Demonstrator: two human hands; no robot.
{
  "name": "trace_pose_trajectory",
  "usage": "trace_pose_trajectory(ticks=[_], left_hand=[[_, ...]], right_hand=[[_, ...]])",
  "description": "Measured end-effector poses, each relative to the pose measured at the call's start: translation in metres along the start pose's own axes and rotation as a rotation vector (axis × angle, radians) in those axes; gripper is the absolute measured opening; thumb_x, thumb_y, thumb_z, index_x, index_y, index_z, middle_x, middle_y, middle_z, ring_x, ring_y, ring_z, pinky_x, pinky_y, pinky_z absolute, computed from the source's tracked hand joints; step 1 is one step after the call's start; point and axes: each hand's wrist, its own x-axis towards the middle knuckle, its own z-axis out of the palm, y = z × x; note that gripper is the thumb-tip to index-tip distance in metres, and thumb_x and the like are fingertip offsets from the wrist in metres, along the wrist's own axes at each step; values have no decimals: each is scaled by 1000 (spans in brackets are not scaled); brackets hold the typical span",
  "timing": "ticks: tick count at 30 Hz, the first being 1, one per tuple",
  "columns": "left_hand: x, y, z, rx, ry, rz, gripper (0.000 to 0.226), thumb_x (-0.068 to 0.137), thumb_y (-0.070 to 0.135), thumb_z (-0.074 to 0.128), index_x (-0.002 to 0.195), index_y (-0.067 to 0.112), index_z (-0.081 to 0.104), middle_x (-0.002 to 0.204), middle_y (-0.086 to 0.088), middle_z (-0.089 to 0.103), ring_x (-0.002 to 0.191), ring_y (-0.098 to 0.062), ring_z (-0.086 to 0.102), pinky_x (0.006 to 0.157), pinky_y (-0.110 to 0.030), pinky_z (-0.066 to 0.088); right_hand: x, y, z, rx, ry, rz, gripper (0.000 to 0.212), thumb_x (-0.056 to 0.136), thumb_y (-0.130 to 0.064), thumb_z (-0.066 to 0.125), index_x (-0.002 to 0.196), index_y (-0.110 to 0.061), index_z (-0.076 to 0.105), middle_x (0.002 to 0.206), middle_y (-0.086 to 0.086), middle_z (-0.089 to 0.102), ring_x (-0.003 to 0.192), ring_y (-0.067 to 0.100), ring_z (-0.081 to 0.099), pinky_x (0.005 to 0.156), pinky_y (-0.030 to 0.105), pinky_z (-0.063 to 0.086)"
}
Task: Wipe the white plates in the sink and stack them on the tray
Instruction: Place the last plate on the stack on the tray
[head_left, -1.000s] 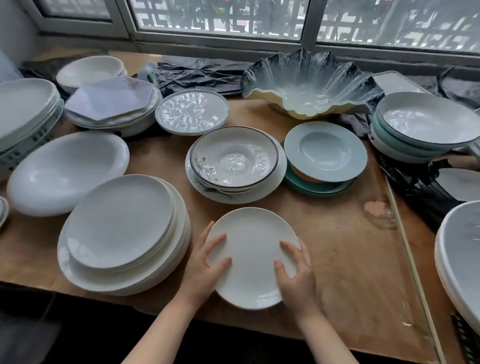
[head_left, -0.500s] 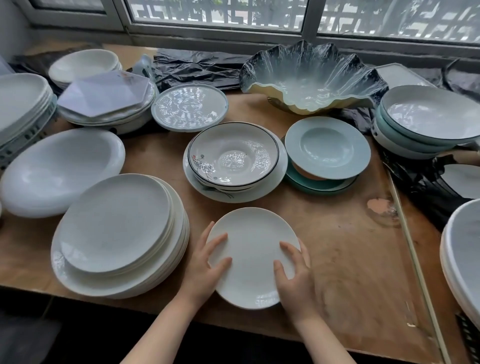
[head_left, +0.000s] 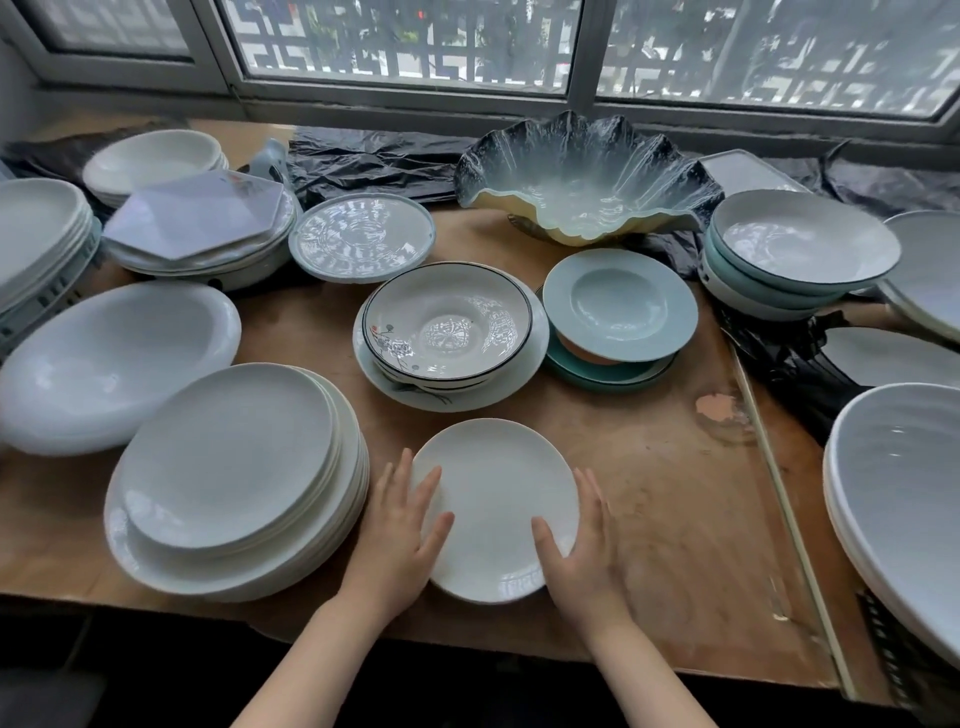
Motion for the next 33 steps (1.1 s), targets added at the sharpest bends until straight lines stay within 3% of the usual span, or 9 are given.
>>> trace_pose_trajectory(ticks=[3,5,8,11,15,21,26,31,33], left_hand=[[-12,10,-7,130,21,108,91,80,86,-2,157,39,13,164,12,-16,151,-10,-21,121,-33,-8],[-17,19,-10,184,22,176,92,79,84,-12,157,39,11,164,12,-15,151,-10,-21,123,-34,-8],[-18,40,-10,278,55,333,76,95,71,4,156,32,25,166,1,8,153,-19,-2,123,-37,-3],[-18,65,-3,318,47,473,61,101,58,24,151,24,37,162,-9,29,149,-28,14,120,-39,1],[-32,106,13,361,-22,628,65,104,57,13,142,21,50,156,-13,40,145,-31,23,118,-43,9],[-69,154,48,441,-121,778,61,104,56,12,146,25,44,161,-9,32,150,-28,16,114,-47,17],[-117,202,83,421,-205,897,64,99,58,24,148,25,45,164,-7,26,153,-27,13,119,-44,8],[-190,247,119,444,-277,1061,76,93,64,6,157,30,26,168,-1,1,153,-21,-11,124,-40,-7],[-214,257,129,434,-294,1095,75,93,65,6,157,30,26,167,-1,2,153,-20,-12,125,-41,-6]], right_hand=[[-17,2,-15,-127,26,-73,82,82,-67,36,154,-34,14,161,-15,8,145,-4,-9,123,34,5],[-31,3,-29,-180,44,-102,81,83,-69,34,152,-38,7,159,-18,2,143,-6,-16,121,30,0],[-51,7,-51,-241,100,-81,81,85,-70,32,153,-39,2,161,-16,1,146,-2,-17,119,28,-4],[-73,11,-71,-282,182,-40,83,86,-69,34,156,-33,7,164,-7,5,149,6,-13,121,38,3],[-111,23,-101,-305,194,76,81,91,-63,41,156,-34,2,165,-5,-3,148,8,-18,123,42,5],[-171,44,-139,-373,252,220,80,95,-62,39,157,-29,1,165,-1,-6,149,13,-20,124,40,-2],[-245,73,-170,-334,381,324,78,95,-59,41,157,-27,6,165,2,3,151,16,-13,124,39,-2],[-343,102,-199,-331,491,461,77,96,-58,41,157,-26,6,165,3,5,151,17,-11,124,38,-2],[-376,110,-205,-321,533,491,77,96,-58,42,157,-26,7,165,3,6,151,17,-10,123,38,-2]])
